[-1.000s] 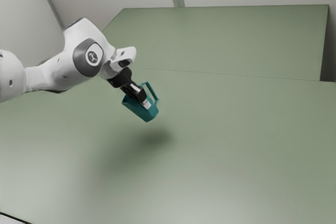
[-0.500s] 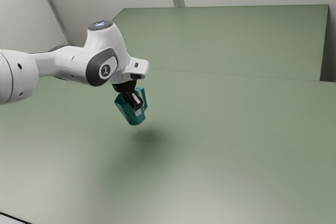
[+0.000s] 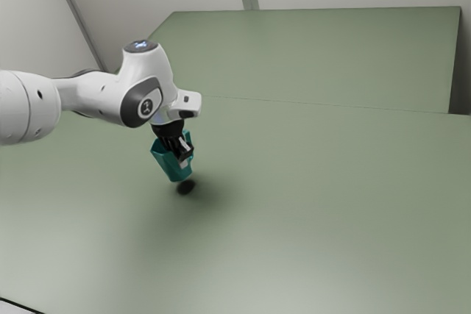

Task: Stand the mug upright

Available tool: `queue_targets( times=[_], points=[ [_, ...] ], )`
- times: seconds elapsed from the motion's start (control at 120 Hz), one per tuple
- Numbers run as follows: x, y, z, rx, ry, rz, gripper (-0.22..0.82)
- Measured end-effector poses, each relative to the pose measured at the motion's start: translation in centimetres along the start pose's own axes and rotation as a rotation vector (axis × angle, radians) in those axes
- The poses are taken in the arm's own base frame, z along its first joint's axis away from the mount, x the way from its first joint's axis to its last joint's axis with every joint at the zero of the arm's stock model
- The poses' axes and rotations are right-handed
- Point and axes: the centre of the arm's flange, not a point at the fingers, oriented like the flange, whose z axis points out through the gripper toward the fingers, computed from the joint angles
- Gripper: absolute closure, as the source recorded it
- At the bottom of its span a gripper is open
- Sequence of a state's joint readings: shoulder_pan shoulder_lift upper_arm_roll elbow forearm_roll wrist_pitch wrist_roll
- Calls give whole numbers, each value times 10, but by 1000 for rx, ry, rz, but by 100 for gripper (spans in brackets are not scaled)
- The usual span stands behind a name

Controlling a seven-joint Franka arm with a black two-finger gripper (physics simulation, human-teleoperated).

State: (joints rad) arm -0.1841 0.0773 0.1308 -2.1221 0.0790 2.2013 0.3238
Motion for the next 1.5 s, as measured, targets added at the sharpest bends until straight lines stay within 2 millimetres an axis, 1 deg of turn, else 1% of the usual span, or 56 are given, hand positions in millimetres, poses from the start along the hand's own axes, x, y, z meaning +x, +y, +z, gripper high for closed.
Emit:
queue_targets(
  times=[0.292, 0.533, 0.708, 1.017, 1.308, 1.375, 1.5],
  points=[
    [-1, 1, 20, 3, -6, -14, 78],
    [-3, 4, 32, 4, -5, -23, 78],
    [-5, 5, 34, 4, -4, -32, 78],
    [-31, 14, 37, -5, -19, -45, 78],
    [-34, 16, 40, 2, -30, -52, 78],
    [-33, 16, 40, 1, -30, -54, 76],
    [-33, 16, 40, -5, -29, -56, 69]
  ],
)
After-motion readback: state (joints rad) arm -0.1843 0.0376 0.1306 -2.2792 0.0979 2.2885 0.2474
